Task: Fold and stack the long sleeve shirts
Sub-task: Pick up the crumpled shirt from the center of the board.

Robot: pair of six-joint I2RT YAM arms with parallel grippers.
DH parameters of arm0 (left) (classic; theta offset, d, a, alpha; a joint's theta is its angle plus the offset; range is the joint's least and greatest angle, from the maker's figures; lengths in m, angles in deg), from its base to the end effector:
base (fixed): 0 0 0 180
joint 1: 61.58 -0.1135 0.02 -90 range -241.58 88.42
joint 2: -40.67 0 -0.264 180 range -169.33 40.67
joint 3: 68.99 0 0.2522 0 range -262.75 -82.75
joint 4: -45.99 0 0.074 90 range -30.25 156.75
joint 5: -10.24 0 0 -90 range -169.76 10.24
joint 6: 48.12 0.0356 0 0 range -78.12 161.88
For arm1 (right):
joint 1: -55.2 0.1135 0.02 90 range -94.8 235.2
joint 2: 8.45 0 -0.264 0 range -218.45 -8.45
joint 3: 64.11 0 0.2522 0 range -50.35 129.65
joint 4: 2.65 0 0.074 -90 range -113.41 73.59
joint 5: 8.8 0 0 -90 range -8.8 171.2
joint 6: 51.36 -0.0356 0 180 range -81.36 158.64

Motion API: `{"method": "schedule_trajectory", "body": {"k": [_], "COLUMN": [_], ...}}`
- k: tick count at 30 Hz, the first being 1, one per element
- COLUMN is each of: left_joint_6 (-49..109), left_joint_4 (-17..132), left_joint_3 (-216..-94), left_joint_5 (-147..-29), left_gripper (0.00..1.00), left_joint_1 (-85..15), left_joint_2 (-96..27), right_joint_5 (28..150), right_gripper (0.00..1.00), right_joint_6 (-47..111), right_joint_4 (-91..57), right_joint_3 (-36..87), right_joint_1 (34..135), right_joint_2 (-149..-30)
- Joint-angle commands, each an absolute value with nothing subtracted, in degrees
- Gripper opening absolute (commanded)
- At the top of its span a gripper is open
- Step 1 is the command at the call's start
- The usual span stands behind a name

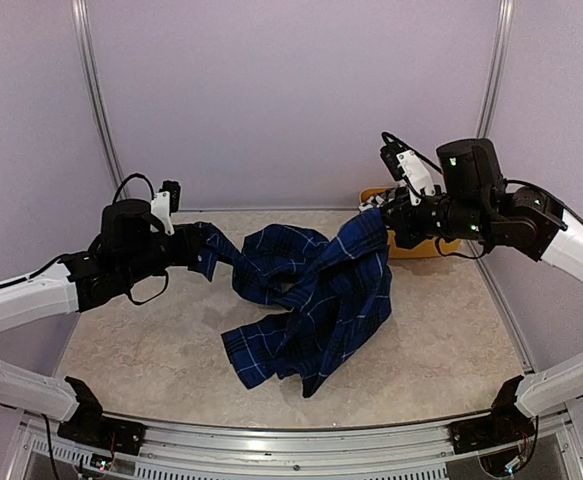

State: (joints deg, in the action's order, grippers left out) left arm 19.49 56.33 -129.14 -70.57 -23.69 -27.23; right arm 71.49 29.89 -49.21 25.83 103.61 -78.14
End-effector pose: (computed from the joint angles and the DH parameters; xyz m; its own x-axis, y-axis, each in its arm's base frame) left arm 0.2200 -0.1640 0.2902 -0.4119 -0.1559 -0.8978 0.3564 0.8792 -0.3162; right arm 0.1789 0.1925 0.4000 -0.3877 -0.2109 -0.8973 -0.5847 0.8089 0.0625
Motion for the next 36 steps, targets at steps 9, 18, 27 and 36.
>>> {"method": "schedule_trajectory", "body": {"k": [9, 18, 27, 36], "left_joint_6": [17.6, 16.4, 12.5, 11.1], "left_joint_4": [70.7, 74.4, 70.2, 69.1], "left_joint_3": [-137.2, -138.8, -135.5, -136.6], "left_joint_5": [-60.6, -59.3, -67.5, -67.6], "left_gripper": [0.00, 0.00, 0.00, 0.00], "left_joint_1": [-28.5, -30.4, -30.3, -35.4], "left_joint_2": [-10.7, -10.7, -15.9, -19.4], "right_joint_5": [59.5, 54.9, 59.0, 73.3], "right_gripper": [0.00, 0.00, 0.70, 0.88], "right_joint_6": [29.1, 26.9, 25.3, 23.9], "right_joint_4": [-61.1, -66.4, -67.9, -63.2], "right_joint_3": [29.4, 24.7, 20.0, 11.7], "right_joint_1": [97.0, 88.8, 87.1, 89.5], "right_joint_2": [-73.2, -74.9, -78.9, -70.7]}}
